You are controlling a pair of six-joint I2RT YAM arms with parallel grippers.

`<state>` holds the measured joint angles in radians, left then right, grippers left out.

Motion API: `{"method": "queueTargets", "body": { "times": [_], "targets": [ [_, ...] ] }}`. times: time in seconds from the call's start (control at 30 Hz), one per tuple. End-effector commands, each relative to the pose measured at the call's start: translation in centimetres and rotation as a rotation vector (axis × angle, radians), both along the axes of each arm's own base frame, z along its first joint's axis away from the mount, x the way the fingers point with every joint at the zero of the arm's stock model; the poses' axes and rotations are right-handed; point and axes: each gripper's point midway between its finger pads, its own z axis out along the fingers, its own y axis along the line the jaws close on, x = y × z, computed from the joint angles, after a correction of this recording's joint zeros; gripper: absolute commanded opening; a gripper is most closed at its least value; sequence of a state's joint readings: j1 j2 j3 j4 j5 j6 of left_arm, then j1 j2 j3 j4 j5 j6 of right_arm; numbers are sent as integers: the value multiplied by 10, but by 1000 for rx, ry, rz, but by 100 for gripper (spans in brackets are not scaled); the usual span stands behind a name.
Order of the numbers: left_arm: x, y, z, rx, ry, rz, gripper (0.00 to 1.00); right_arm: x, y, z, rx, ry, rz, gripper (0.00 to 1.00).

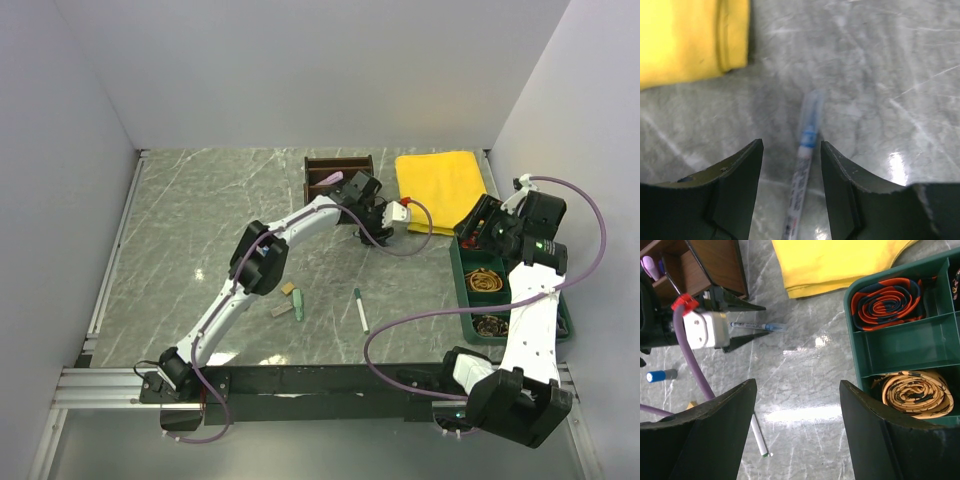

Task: Sort the stationery into containers
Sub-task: Pick up the pen from the center of the board.

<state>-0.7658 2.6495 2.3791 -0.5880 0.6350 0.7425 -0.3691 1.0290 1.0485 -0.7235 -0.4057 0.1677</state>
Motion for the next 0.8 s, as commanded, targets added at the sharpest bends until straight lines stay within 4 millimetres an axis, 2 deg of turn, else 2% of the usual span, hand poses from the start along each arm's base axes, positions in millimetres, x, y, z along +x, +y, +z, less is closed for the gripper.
{"method": "queueTargets", "body": {
  "times": [0.0,0.07,0.23,0.37,0.5,0.57,0.7,0.77],
  "targets": [
    [17,3,12,-54,35,38,53,6,0,6,-4,-36,0,75],
    [14,7,10,-35,58,35,49,6,-1,5,-6,-33,0,75],
    [-7,14,0,17,83,-28,48,9,0,5,12,-37,-5,75],
    [-22,24,-18,112,93,-61,47,12,0,9,11,-52,-7,75],
    [-37,35,-33,178,162,-58,40,10,-1,9,8,-55,-15,75],
    [-40,39,-45,220,161,-55,39,8,0,8,8,-52,-14,75],
    [-39,39,-49,245,146,-34,36,5,1,6,8,-44,-12,75],
    [-39,38,-56,266,132,-24,32,5,0,7,6,-45,-13,75]
  ]
}}
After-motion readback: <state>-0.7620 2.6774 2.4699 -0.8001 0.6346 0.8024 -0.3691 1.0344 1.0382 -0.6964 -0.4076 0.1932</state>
